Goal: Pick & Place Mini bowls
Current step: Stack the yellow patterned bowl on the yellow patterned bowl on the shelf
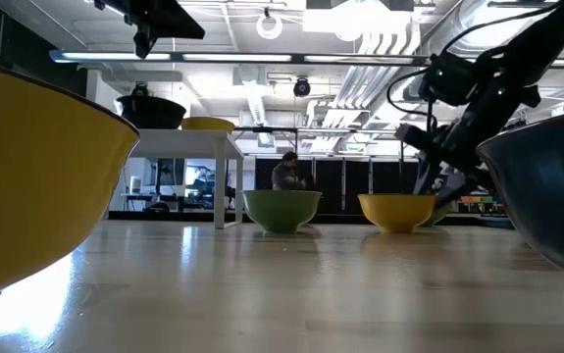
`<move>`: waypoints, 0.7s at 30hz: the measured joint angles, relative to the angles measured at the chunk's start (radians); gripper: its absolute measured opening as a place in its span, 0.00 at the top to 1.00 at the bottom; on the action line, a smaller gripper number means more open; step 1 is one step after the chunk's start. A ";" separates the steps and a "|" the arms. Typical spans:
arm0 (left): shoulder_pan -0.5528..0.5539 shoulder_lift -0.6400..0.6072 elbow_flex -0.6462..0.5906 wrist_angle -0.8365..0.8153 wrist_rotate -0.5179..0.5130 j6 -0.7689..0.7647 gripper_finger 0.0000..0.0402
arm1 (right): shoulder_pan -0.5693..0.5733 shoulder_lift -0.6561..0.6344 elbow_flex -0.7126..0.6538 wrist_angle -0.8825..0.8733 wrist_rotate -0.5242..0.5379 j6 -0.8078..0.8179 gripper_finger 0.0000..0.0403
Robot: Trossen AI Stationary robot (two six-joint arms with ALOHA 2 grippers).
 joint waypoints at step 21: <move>0.001 -0.002 0.001 -0.029 0.002 -0.008 0.99 | 0.275 -0.189 0.284 -0.345 0.094 0.056 0.97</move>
